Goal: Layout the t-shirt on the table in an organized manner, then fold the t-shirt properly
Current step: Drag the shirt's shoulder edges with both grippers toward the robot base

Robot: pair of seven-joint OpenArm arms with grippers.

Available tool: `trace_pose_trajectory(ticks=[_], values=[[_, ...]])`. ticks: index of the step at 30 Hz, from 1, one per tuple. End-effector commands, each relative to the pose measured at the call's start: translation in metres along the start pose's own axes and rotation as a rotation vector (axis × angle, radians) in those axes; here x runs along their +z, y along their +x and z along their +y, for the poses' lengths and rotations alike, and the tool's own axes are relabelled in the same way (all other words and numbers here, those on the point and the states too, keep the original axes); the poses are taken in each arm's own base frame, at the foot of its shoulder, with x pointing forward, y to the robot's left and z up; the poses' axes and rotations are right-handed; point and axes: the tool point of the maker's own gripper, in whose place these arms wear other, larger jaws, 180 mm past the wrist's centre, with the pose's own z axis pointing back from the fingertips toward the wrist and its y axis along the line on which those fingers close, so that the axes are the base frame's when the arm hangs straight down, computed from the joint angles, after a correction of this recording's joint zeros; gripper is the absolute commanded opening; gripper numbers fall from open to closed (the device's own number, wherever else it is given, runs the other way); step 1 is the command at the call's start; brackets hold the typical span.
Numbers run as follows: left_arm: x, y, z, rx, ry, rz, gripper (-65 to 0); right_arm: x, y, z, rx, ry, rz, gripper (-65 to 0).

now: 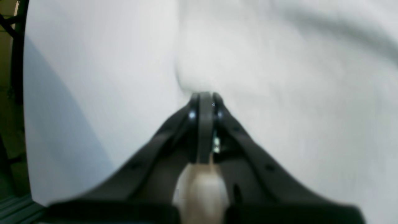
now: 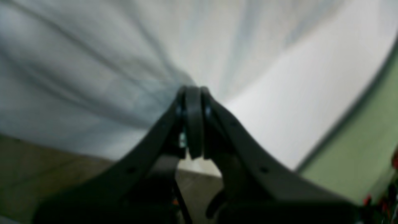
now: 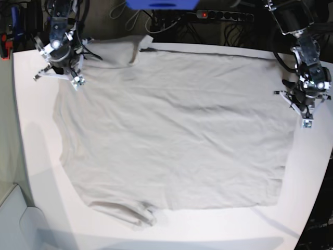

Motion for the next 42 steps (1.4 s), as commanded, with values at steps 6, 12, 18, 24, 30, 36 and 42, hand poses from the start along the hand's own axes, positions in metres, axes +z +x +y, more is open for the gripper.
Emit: trace_pose_trajectory(ticks=[6,12,18,24,30,36,42], values=[[0.006,-0.004,0.008,-0.023,0.019,-0.007,-64.9,0.028,0.018,-0.025,-0.010,-0.094,-0.091,-65.0],[0.030,-0.017,0.009,-0.087,0.043,-0.016,-64.9,0.029,0.023,-0.018,-0.029,-0.079,-0.108,-65.0],[0.057,-0.028,0.001,-0.129,0.057,0.003,-64.9,0.029,0.020,-0.014,-0.029,-0.072,-0.102,-65.0],[0.082,-0.046,-0.008,-0.167,0.060,0.020,-64.5,0.029,0.012,-0.005,-0.018,-0.049,-0.085,-62.9],[0.099,-0.076,0.024,0.004,0.168,0.063,-64.5,0.030,0.009,-0.009,-0.066,-0.045,-0.097,-51.3],[0.107,-0.091,0.043,0.063,0.224,0.083,-64.4,0.034,0.011,-0.024,-0.181,-0.043,-0.191,-50.2],[0.104,-0.084,0.046,0.060,0.227,0.072,-44.5,0.034,0.009,-0.022,-0.184,-0.040,-0.182,-50.2]])
